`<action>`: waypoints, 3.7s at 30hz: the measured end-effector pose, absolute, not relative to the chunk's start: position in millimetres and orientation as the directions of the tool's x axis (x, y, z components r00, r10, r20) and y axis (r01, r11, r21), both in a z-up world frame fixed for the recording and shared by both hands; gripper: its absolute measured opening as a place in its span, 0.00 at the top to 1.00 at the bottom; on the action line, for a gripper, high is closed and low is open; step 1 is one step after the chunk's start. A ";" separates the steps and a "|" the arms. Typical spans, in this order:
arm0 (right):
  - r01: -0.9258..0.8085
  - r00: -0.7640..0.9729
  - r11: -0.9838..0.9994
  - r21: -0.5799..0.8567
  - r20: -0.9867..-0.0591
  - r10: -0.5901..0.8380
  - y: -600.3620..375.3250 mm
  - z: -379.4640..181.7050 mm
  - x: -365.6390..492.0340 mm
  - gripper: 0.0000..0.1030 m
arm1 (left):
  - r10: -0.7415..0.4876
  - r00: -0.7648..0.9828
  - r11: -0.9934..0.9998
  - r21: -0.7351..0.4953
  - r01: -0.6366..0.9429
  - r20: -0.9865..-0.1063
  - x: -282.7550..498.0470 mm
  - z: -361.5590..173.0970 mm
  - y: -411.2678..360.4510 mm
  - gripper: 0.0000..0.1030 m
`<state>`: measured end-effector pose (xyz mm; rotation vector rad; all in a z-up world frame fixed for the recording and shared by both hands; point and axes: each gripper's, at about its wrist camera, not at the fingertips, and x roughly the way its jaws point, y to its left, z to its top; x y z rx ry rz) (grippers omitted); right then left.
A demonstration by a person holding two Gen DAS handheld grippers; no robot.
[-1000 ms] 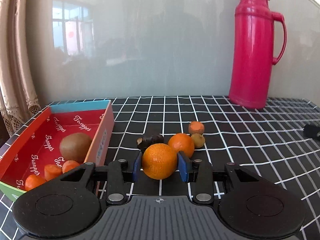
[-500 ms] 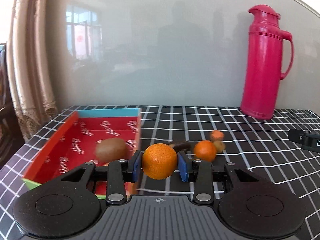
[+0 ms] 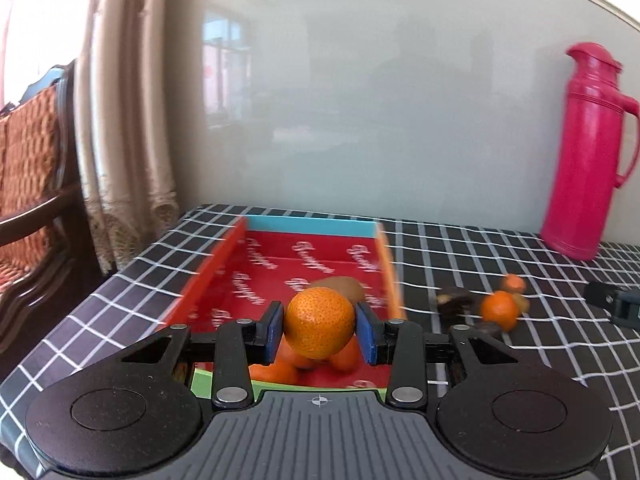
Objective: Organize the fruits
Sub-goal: 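Carry the mandarin with the left tool into the red box and open, then move the right tool to the pile and grasp a dark brown date, then carry the date with the right tool into the red box and release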
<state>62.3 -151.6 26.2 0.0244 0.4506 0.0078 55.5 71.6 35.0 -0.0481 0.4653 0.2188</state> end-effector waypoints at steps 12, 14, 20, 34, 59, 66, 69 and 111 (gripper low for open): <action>-0.053 0.896 0.998 0.017 -0.441 0.055 -123.2 22.8 68.9 0.02 | 0.276 0.818 0.938 -0.045 -0.344 -0.506 62.6 21.1 129.5 0.59; -0.054 0.898 0.998 0.010 -0.436 0.053 -122.8 22.9 68.3 0.02 | 0.283 0.826 0.937 -0.043 -0.347 -0.487 59.5 24.0 129.4 0.43; -0.054 0.898 0.999 -0.007 -0.439 0.045 -128.8 24.8 66.1 0.02 | 0.263 0.851 0.942 -0.068 -0.328 -0.455 50.0 32.1 125.1 0.25; -0.097 0.875 0.987 0.130 -0.461 0.147 -140.6 19.9 67.2 0.00 | 0.269 0.881 0.952 -0.031 -0.304 -0.388 40.3 40.0 116.1 0.04; -0.205 0.845 0.977 -0.055 -0.513 0.148 -79.5 3.3 79.7 0.00 | 0.286 0.867 0.941 -0.050 -0.335 -0.408 30.9 34.5 143.5 0.04; -0.222 0.806 0.974 0.041 -0.554 0.207 -74.8 -9.1 92.1 0.16 | 0.296 0.857 0.938 -0.041 -0.344 -0.422 31.1 31.5 151.2 0.04; -0.225 0.772 0.972 0.072 -0.595 0.223 -74.1 -19.6 101.7 0.33 | 0.299 0.854 0.938 -0.035 -0.345 -0.425 31.8 30.7 153.4 0.04; -0.369 0.817 0.923 0.109 -0.436 0.378 -42.9 29.4 82.1 0.61 | 0.366 0.818 0.913 0.002 -0.407 -0.444 16.2 25.0 185.7 0.03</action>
